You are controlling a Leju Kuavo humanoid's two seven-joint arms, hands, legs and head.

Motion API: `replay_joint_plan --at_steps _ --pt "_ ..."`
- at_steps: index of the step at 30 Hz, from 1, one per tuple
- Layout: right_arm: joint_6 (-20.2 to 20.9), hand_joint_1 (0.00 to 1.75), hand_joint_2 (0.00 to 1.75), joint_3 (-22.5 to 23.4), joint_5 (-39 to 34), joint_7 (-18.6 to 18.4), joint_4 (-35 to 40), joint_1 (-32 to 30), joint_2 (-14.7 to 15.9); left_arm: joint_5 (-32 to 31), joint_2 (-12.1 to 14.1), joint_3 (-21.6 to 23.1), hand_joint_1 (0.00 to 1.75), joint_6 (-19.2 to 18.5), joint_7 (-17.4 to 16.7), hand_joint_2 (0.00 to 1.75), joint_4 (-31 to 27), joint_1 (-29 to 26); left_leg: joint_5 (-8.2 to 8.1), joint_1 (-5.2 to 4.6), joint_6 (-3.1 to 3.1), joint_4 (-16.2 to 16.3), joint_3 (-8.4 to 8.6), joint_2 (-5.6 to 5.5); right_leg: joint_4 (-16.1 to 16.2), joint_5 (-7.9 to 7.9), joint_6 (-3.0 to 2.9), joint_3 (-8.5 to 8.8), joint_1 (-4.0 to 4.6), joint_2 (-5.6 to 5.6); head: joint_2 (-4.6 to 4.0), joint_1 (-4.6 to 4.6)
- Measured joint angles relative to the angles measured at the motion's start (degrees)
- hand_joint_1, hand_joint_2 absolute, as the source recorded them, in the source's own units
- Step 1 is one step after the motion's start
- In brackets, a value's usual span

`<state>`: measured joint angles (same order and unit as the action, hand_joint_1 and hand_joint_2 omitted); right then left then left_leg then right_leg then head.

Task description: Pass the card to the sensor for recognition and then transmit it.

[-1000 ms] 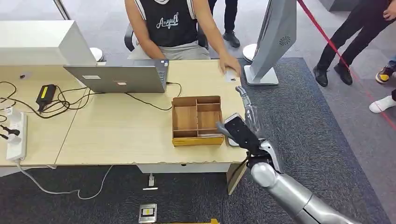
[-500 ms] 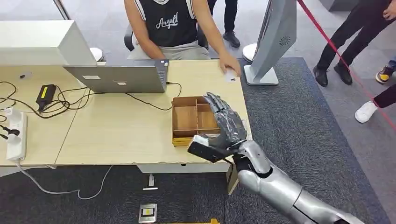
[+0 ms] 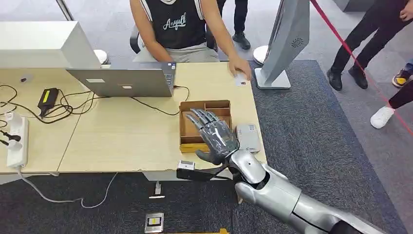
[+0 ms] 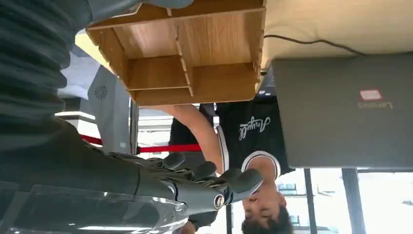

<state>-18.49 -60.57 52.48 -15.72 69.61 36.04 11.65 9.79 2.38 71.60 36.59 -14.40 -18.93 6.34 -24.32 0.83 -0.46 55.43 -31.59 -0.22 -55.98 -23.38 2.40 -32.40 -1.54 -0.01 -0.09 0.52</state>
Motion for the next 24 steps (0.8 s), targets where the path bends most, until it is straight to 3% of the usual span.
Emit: replay_joint_plan --at_steps 9,15,24 --pt "4.6 0.00 1.75 -2.3 1.7 -2.2 -2.3 0.7 -1.9 0.1 0.0 0.0 0.00 0.0 -0.5 0.00 0.0 0.0 0.00 0.00 0.00 0.0 0.00 0.00 0.0 0.00 0.00 0.00 0.00 0.00 0.00 0.02" --pt "8.1 0.00 1.75 -2.7 3.6 -10.0 -3.5 0.6 -2.5 0.5 0.0 0.0 0.00 0.1 -1.2 0.00 0.0 0.0 0.00 0.00 0.00 0.0 0.01 0.00 0.0 0.00 0.00 0.00 0.00 0.00 0.00 0.02" --pt "8.2 0.00 1.75 -3.0 3.8 -10.5 -4.7 0.6 -2.9 0.5 0.0 0.0 0.00 0.1 -1.2 0.00 0.0 0.0 0.00 0.00 0.00 0.0 0.01 0.00 0.0 0.00 0.00 -0.01 0.00 0.00 0.00 0.02"
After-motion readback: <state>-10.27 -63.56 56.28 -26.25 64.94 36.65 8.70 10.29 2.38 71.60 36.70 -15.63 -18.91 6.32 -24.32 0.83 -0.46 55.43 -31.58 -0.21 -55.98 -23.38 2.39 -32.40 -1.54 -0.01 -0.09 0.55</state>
